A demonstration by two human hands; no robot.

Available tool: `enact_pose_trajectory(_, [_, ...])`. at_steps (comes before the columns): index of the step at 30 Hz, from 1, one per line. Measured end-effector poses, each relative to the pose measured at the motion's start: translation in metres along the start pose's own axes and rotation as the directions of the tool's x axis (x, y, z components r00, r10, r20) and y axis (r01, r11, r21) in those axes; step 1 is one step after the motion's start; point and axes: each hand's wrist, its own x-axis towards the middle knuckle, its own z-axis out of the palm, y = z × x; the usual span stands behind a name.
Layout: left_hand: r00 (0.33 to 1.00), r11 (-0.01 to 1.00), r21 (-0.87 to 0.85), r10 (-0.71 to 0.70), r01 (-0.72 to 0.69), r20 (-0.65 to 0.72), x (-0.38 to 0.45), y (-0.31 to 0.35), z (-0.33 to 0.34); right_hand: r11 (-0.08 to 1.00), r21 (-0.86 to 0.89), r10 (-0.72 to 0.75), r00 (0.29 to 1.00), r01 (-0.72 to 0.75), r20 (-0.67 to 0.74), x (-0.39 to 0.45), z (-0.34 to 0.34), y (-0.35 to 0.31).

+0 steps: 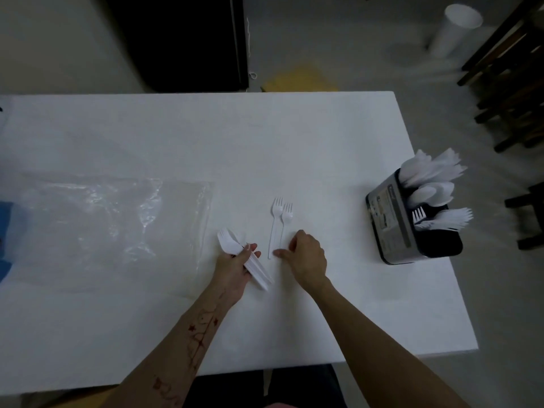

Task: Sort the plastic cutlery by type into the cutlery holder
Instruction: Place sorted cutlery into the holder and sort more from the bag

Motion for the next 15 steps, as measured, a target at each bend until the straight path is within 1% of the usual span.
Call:
enact_pose_trajectory(4, [1.0,1.0,0.023,-0.01,0.011,-0.011,0.002,0.001,-0.009,0.999,0.021,0.045,0.999,-0.045,-0.023,-0.003,-0.005,0.001])
enact_pose_trajectory(6, [1.0,0.999,0.024,-0.027,0.027,-0.002,0.002,0.0,-0.009,0.995,0.074,0.066,0.996,-0.061,-0.053,-0.007,-0.01,0.004])
enact_pose_trajectory(7, [0.999,0.999,0.017,-0.033,0.033,0.001,0.002,0.0,-0.008,0.987,0.154,0.067,0.995,-0.055,-0.074,-0.009,-0.012,0.005])
enact_pose_trajectory(8, [0.999,0.999,0.01,-0.038,0.038,0.004,0.002,0.0,-0.007,0.959,0.282,0.065,0.995,-0.04,-0.078,-0.012,-0.014,0.007])
enact_pose_trajectory(9, [0.999,0.999,0.001,-0.043,0.043,0.006,0.001,0.0,-0.005,0.904,0.425,0.052,0.998,-0.029,-0.042,-0.015,-0.017,0.008])
enact_pose_trajectory(10, [0.999,0.999,-0.009,-0.045,0.045,0.008,0.001,0.001,-0.005,0.838,0.545,0.013,0.999,-0.027,0.03,-0.018,-0.019,0.008])
enact_pose_trajectory(11, [0.999,0.999,-0.018,-0.046,0.046,0.014,0.001,0.001,-0.004,0.781,0.624,-0.047,0.993,-0.033,0.111,-0.022,-0.02,0.008])
enact_pose_trajectory(13, [0.998,0.999,-0.024,-0.043,0.044,0.044,0.0,0.003,-0.002,0.734,0.677,-0.14,0.966,-0.045,0.217,-0.028,-0.018,0.008])
enact_pose_trajectory(15, [0.995,0.999,-0.023,-0.036,0.038,0.095,-0.001,0.004,-0.002,0.713,0.699,-0.151,0.958,-0.065,0.243,-0.032,-0.014,0.009])
